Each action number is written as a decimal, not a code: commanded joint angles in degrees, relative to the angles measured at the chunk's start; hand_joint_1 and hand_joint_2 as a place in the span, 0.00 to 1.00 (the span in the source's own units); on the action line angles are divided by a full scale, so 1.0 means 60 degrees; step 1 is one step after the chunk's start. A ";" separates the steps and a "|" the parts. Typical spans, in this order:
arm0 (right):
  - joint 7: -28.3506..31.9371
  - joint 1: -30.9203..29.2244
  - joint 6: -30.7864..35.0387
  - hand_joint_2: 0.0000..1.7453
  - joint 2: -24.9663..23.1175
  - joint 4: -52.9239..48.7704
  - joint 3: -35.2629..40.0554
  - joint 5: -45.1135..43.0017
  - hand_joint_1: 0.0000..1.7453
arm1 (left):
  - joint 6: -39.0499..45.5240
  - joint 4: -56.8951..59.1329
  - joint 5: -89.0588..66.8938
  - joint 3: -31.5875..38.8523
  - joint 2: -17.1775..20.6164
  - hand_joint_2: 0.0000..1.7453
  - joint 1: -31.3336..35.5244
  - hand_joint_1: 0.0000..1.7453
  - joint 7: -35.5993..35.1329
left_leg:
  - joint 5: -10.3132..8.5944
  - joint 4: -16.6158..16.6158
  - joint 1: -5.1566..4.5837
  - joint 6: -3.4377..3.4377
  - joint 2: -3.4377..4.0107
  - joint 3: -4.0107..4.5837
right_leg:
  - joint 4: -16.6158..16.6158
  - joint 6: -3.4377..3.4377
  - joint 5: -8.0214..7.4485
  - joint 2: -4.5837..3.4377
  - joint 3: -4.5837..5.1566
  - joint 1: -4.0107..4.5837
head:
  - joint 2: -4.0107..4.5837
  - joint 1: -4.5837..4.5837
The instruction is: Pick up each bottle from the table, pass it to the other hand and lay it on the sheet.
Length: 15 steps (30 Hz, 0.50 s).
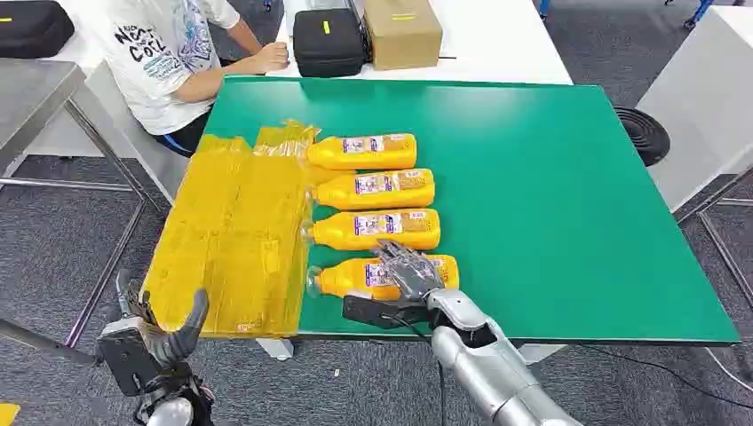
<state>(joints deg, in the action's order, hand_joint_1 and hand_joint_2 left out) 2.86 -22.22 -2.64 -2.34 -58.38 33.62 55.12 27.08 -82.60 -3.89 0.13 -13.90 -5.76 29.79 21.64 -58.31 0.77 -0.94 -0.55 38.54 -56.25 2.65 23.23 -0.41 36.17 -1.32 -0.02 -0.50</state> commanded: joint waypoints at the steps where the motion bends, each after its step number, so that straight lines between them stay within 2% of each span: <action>1: -0.0196 0.0492 -0.0196 1.00 0.0609 -0.0610 -0.0039 0.0220 0.00 | -0.0064 0.0171 -0.0031 0.0085 -0.0036 1.00 0.0036 0.00 -0.0102 | 0.0034 0.0004 0.0005 0.0000 -0.0018 -0.0079 | 0.0011 -0.0027 0.0039 0.0033 -0.0092 0.0012 | 0.0000 0.0000; 2: -0.0205 0.0509 -0.0234 1.00 0.0644 -0.0664 -0.0039 0.0239 0.00 | -0.0067 0.0167 -0.0033 0.0083 -0.0030 1.00 0.0031 0.00 -0.0106 | 0.0017 0.0006 -0.0001 -0.0002 -0.0018 -0.0043 | 0.0008 -0.0016 0.0023 0.0028 -0.0052 0.0004 | 0.0000 0.0000; 3: -0.0215 0.0481 -0.0281 1.00 0.0681 -0.0670 -0.0038 0.0248 0.00 | -0.0069 0.0165 -0.0031 0.0084 -0.0026 1.00 0.0037 0.00 -0.0109 | 0.0034 0.0002 0.0002 -0.0001 -0.0014 -0.0075 | 0.0008 -0.0025 0.0039 0.0028 -0.0085 0.0008 | 0.0000 0.0000; 7: -0.0268 0.0213 -0.0418 1.00 0.0626 -0.0502 -0.0037 0.0229 0.00 | -0.0076 0.0188 -0.0031 0.0093 -0.0044 1.00 0.0102 0.00 -0.0121 | 0.0012 0.0004 -0.0001 -0.0001 -0.0008 -0.0032 | 0.0007 -0.0014 0.0014 0.0016 -0.0038 0.0003 | 0.0000 0.0000; 9: -0.0268 0.0191 -0.0423 1.00 0.0611 -0.0462 -0.0034 0.0229 0.00 | -0.0075 0.0196 -0.0031 0.0097 -0.0047 1.00 0.0108 0.00 -0.0122 | 0.0031 0.0000 0.0001 0.0000 0.0000 -0.0069 | 0.0007 -0.0025 0.0030 0.0014 -0.0076 0.0008 | 0.0000 0.0000; 15: -0.0332 -0.0320 -0.0604 1.00 0.0701 0.0023 -0.0103 0.0057 0.00 | -0.0094 0.0283 -0.0026 0.0166 -0.0048 1.00 0.0175 0.00 -0.0170 | 0.0014 0.0003 -0.0003 -0.0001 0.0003 -0.0038 | 0.0003 -0.0015 0.0014 0.0006 -0.0040 0.0001 | 0.0000 0.0000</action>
<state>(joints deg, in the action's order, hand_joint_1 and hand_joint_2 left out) 1.44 -20.37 -4.96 0.04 -62.20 33.29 56.32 26.67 -82.73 -4.13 0.15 -13.90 -5.95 29.35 21.63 -58.31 0.77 -0.94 -0.55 38.52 -56.26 2.65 23.22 -0.41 36.15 -1.32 -0.02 -0.50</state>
